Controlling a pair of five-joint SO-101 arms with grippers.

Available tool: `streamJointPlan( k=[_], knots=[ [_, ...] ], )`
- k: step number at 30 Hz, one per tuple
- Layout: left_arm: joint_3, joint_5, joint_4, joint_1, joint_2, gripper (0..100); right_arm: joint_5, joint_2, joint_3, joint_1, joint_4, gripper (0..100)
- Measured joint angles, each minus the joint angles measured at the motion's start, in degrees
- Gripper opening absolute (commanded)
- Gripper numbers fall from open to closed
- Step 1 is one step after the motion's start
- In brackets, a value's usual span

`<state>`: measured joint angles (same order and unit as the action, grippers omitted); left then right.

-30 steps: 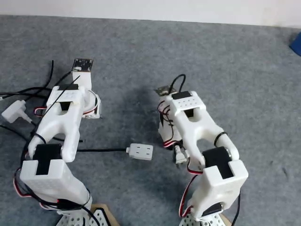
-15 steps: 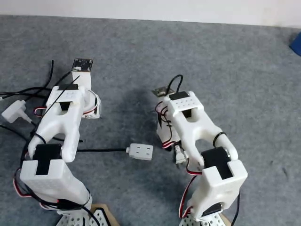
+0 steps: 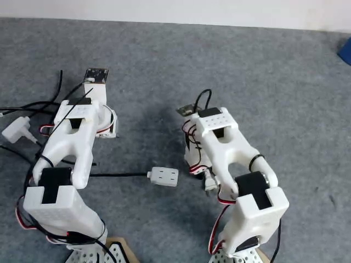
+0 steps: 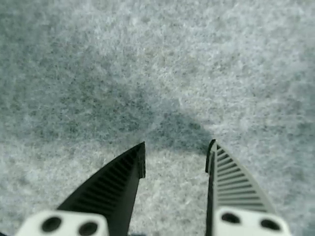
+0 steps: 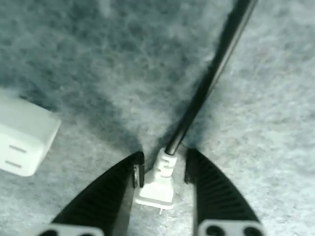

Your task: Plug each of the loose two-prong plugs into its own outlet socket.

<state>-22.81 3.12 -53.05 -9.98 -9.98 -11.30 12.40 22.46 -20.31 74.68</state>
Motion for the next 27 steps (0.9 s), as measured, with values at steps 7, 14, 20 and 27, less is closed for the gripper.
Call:
streamJointPlan(
  k=[7,14,20,27],
  knots=[
    [0.0,0.0,0.0,0.0,0.0,21,-0.18,0.09,0.79,0.62,-0.62,0.6],
    [0.0,0.0,0.09,1.58,0.0,21,0.79,-6.68,-7.56,0.18,2.99,0.6],
    [2.81,0.0,0.7,2.73,-0.09,22,1.14,-14.42,-31.91,-1.67,19.08,0.6],
    [25.58,1.49,-19.87,5.27,-0.09,25,12.22,-15.91,-49.85,-10.73,23.3,0.6]
  ],
)
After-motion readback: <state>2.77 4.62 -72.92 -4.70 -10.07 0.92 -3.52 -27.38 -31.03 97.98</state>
